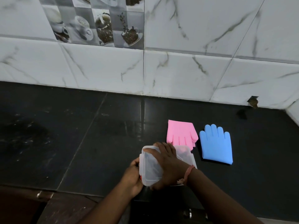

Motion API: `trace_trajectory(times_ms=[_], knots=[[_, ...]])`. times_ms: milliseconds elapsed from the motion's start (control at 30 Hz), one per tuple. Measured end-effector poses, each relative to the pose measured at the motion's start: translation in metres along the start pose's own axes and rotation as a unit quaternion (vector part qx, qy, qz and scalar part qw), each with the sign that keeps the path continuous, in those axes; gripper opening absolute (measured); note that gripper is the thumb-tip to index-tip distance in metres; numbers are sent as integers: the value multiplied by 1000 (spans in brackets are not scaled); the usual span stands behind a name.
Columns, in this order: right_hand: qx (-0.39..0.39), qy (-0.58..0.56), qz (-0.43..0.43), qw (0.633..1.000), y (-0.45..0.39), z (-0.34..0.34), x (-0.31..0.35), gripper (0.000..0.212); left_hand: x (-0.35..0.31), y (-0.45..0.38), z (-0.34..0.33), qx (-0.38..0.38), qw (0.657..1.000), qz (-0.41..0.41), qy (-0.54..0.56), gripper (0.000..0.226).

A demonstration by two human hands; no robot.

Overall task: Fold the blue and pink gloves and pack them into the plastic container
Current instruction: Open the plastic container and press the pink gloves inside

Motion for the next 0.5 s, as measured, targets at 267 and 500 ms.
trace_trajectory(times_ms=[267, 500], knots=[[-238, -569, 55, 785, 0, 131, -12, 89, -2, -2, 1, 39, 997, -5, -65, 27], [-221, -861, -184, 420, -66, 67, -22, 44, -13, -7, 4, -72, 992, -44, -98, 39]])
Point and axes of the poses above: each hand's wrist, its own y-axis away from the middle knuckle, its own z-axis out of the back of the hand, x = y × z, the point moved 1 cm from there along -y, towards the middle knuckle
